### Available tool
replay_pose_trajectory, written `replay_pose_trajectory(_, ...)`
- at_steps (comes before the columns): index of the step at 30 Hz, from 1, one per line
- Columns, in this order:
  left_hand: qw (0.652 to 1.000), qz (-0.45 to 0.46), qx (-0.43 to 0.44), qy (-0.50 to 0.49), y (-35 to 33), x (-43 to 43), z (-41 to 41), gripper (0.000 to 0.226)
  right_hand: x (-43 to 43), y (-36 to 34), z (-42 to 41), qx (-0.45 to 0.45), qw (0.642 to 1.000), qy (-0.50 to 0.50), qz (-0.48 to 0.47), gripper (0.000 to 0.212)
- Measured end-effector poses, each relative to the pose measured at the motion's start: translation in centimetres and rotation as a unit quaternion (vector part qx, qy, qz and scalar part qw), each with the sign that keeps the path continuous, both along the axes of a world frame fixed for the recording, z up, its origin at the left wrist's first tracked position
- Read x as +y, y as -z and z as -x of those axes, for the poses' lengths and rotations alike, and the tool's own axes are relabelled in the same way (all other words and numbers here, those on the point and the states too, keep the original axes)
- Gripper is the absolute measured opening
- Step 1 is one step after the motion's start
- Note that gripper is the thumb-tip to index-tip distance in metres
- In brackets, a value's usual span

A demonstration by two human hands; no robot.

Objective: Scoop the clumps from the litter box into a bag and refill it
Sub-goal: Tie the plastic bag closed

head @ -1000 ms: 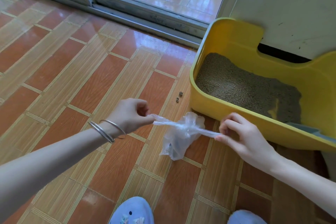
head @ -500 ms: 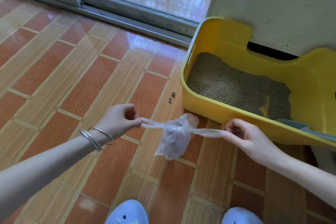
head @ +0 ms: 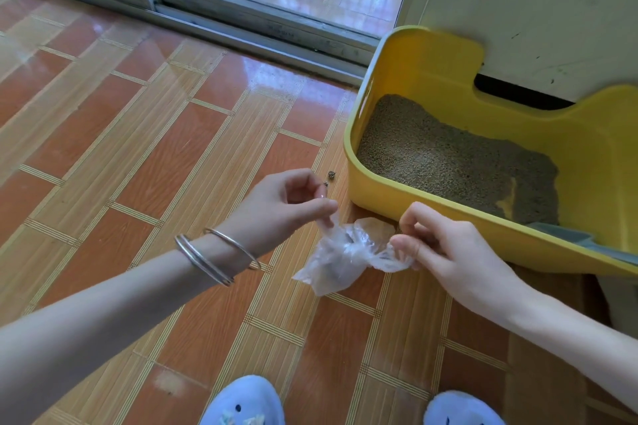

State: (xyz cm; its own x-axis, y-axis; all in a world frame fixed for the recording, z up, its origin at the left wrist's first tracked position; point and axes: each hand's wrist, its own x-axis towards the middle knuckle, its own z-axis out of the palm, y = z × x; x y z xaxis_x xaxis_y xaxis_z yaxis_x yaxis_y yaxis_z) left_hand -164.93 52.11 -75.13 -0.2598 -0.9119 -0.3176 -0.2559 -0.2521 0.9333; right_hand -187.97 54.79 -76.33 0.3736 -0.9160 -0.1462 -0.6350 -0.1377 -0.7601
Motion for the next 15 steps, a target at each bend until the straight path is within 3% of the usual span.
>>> replay_pose_trajectory(3,0.999,-0.024,0.027,0.008,-0.5,0.1,-0.1,0.017,-0.4,-0.3,0.0,-0.107,0.989,0.054,-0.087,0.025)
replay_pose_trajectory(9,0.997,-0.049,0.034,0.045,-0.5,0.7,0.4,0.017,-0.4,-0.6,-1.0,-0.322,0.893,0.125,-0.289,0.017)
replay_pose_trajectory(11,0.998,-0.047,0.023,0.042,0.0,0.8,0.6,0.015,-0.3,-0.7,-1.6,-0.343,0.874,0.133,-0.316,0.016)
replay_pose_trajectory(15,0.998,-0.041,0.011,0.044,0.2,0.9,0.5,0.016,-0.3,-0.7,-2.1,-0.339,0.871,0.139,-0.326,0.017)
